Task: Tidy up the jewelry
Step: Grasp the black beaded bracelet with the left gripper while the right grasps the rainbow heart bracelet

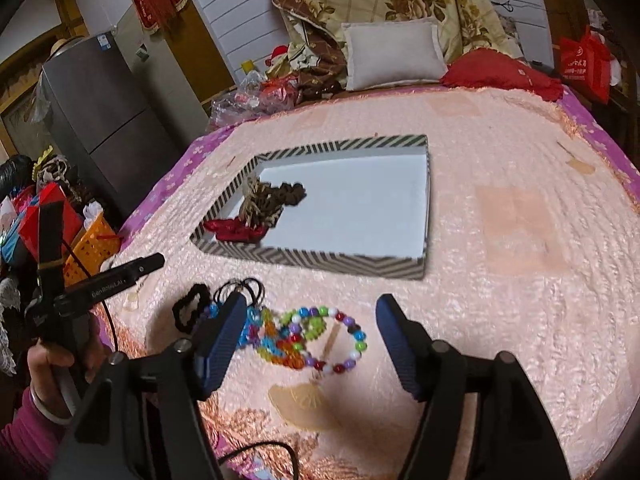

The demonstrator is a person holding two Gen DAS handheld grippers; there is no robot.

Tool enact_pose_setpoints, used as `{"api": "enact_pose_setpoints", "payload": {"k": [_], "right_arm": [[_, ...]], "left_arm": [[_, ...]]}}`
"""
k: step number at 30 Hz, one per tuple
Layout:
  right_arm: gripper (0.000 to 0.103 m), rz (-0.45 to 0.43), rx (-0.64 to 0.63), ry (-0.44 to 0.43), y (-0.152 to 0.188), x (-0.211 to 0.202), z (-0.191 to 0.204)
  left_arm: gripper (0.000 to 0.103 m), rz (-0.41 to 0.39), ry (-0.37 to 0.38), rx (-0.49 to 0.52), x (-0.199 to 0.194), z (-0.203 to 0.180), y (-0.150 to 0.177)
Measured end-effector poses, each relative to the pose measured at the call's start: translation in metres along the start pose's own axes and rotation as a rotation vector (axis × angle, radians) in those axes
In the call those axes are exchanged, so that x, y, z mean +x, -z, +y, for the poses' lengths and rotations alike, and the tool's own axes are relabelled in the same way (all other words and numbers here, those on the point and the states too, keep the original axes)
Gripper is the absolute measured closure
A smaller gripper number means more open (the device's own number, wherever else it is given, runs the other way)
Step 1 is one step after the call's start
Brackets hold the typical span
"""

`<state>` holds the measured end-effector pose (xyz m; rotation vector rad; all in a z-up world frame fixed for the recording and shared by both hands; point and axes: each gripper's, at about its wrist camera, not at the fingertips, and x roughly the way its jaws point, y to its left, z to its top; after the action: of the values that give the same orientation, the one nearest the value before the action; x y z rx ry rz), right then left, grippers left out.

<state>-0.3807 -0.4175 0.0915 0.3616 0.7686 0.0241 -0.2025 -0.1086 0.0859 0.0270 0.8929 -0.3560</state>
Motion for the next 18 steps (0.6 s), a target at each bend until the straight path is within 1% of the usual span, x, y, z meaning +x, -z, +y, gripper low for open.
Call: {"api": "enact_pose_setpoints", "payload": {"k": [4, 6, 7, 8, 9, 12, 16, 18], "right_arm": [[0.034, 0.036, -0.046, -0.021, 0.010, 0.009, 0.006], [0.043, 0.056, -0.096, -0.036, 0.016, 0.017, 0.015], [0.053, 0.069, -0.116, -0.041, 0.019, 0.023, 0.019], [0.061, 0.078, -0.128, -0.047, 0.022, 0.027, 0.021], [0.063, 0.088, -0.139, -0.062, 0.025, 0.033, 0.024], [0.065, 0.114, -0.165, -0.075, 0.033, 0.048, 0.030], [0.064, 0.114, -0.206, -0.042, 0.037, 0.063, 0.033], [0.064, 0.132, -0.197, -0.047, 0.038, 0.071, 0.031]], "left_arm": [[0.060, 0.023, 0.007, -0.037, 0.001, 0.013, 0.006], [0.060, 0.033, 0.000, -0.059, 0.003, 0.020, 0.009], [0.060, 0.038, 0.000, -0.067, 0.004, 0.023, 0.009], [0.060, 0.048, 0.004, -0.083, 0.006, 0.027, 0.010], [0.060, 0.055, 0.007, -0.093, 0.007, 0.029, 0.011], [0.060, 0.073, 0.014, -0.121, 0.012, 0.036, 0.013], [0.060, 0.081, 0.014, -0.145, 0.015, 0.042, 0.016], [0.060, 0.084, 0.024, -0.162, 0.015, 0.045, 0.016]]}}
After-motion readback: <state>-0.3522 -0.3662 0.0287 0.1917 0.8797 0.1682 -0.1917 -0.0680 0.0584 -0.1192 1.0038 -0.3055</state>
